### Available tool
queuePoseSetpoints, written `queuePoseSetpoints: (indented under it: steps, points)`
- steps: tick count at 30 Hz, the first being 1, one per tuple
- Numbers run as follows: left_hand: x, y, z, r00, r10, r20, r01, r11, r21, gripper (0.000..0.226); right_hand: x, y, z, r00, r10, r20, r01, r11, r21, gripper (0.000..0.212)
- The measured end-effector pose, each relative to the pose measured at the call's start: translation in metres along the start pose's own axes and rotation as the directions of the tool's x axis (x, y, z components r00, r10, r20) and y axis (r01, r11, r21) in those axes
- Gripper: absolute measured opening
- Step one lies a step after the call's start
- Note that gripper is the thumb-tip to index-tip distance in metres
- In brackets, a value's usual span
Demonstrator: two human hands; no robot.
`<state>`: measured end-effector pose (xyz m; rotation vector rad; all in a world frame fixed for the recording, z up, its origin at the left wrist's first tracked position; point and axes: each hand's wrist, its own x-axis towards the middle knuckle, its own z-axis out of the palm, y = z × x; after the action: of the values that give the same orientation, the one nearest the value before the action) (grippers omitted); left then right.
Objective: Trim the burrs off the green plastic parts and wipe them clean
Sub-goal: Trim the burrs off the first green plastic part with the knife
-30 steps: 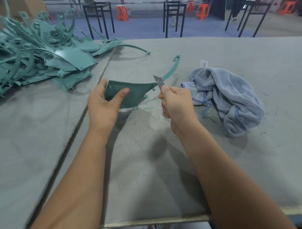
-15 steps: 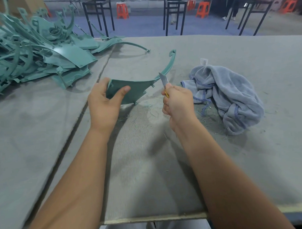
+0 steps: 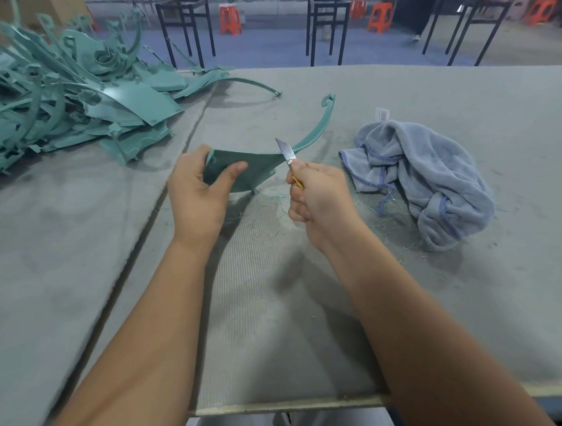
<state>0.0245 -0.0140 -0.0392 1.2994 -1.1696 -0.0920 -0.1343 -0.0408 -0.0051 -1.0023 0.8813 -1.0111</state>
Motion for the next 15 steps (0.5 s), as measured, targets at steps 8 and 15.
queuePoseSetpoints:
  steps: [8,15]
  points:
    - [-0.001,-0.001,0.0,0.999,0.043,0.001,-0.043,0.995,0.093,0.029,0.006,-0.002,-0.01,0.981,0.135,0.142,-0.15,0.984,0.099,0.035]
    - [-0.002,-0.002,0.001,0.999,0.042,0.005,-0.042,0.994,0.103,0.027,0.009,-0.005,-0.015,0.959,0.191,0.209,-0.243,0.934,0.261,0.034]
